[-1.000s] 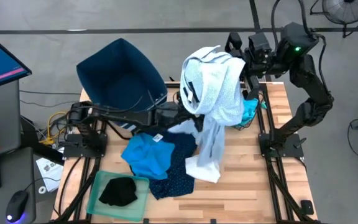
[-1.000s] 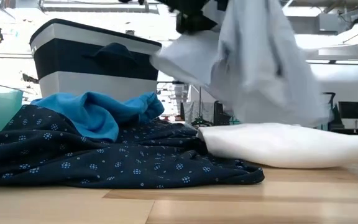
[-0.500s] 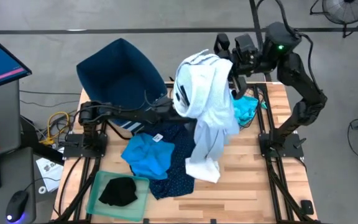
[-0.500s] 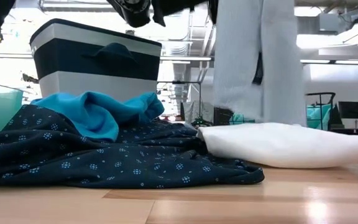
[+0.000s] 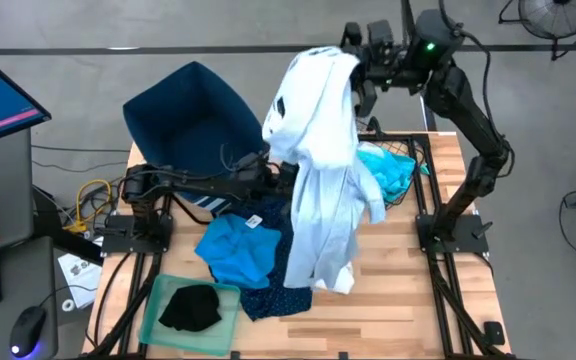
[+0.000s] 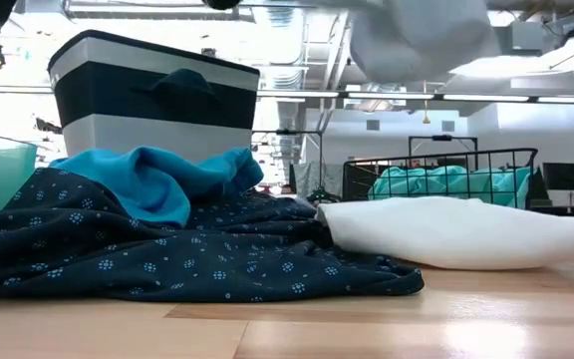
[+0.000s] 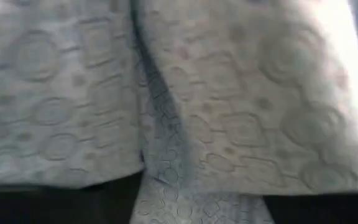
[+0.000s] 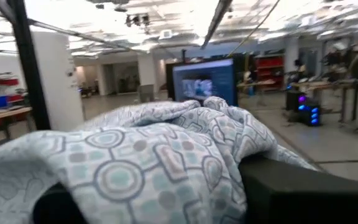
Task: Pick & Place Cloths
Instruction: Put the blue patterned cloth into the blue laundry organizer
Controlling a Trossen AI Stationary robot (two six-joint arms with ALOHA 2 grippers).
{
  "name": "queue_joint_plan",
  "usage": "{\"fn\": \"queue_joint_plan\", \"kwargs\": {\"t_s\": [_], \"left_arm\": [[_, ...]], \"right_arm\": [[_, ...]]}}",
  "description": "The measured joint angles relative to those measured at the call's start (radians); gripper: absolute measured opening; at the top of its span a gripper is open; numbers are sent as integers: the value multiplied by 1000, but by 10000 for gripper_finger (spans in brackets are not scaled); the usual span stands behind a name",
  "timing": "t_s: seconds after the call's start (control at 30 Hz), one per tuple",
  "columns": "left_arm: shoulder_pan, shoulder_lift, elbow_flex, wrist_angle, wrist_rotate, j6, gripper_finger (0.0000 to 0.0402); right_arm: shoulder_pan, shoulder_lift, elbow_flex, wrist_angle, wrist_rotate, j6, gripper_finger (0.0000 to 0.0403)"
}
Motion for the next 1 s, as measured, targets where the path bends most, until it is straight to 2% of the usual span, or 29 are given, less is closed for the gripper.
{"fn": "queue_joint_plan", "kwargs": {"t_s": [0.1,0.23,0.3,0.4,0.53,0.6,0.73,0.8,1.0], "left_arm": [[0,-38,1,0,-7,4,182],[1,-97,1,-7,-13,38,54],[2,-139,1,-4,-14,78,16],[6,-206,1,-4,-47,157,6],[21,-309,1,-67,-153,292,1],[36,-379,1,-180,-235,372,1],[64,-514,1,-445,-486,561,0],[82,-562,1,-517,-579,632,0],[162,-672,2,-699,-722,737,0]], "right_arm": [[-58,-19,0,-3,1,-12,0],[-132,-40,1,-36,5,-26,0],[-160,-43,1,-61,5,-34,0],[-184,-43,1,-119,7,-48,0],[-173,-40,1,-218,9,-88,0],[-145,-32,1,-253,16,-107,0],[-86,-2,0,-284,64,-132,0],[-60,24,1,-260,92,-135,0],[12,190,-1,-48,89,-52,0]]}}
